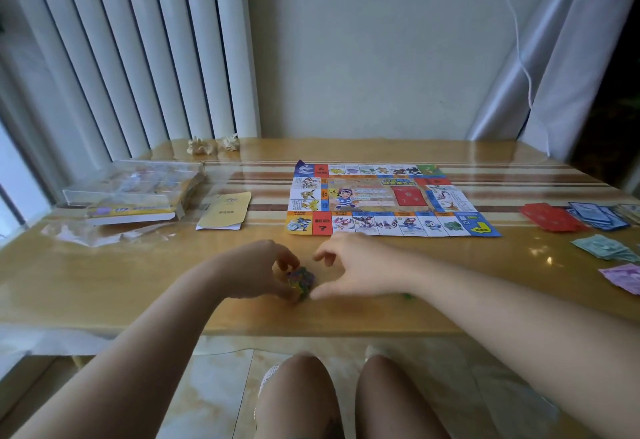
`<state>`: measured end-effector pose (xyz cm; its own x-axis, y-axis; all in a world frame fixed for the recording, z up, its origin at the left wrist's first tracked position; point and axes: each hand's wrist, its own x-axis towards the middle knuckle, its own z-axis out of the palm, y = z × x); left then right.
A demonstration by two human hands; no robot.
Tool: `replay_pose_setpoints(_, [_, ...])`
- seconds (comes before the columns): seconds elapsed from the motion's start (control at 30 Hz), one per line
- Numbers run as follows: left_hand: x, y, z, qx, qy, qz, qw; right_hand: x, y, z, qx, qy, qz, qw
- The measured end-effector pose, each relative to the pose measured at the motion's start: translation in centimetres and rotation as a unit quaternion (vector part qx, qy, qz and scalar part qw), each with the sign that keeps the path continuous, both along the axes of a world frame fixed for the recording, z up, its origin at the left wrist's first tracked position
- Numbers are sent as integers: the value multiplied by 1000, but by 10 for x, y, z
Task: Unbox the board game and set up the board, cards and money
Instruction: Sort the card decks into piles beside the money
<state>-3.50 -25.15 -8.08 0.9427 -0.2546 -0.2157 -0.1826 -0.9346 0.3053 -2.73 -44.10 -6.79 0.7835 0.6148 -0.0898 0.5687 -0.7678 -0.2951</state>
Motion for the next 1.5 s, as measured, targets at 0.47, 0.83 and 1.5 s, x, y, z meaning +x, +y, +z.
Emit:
replay_pose_setpoints(0.47, [20,-10,5,88,63,-6,994,31,46,3,-74,119,0,990])
replay_pose_setpoints(0.83, [20,-19,20,104,83,-17,991,28,53,7,-50,162,-40,985])
replay_pose_setpoints(1.5, [-20,-10,-8,-127,-76,60,987,-4,32,-23,55,18,-16,998])
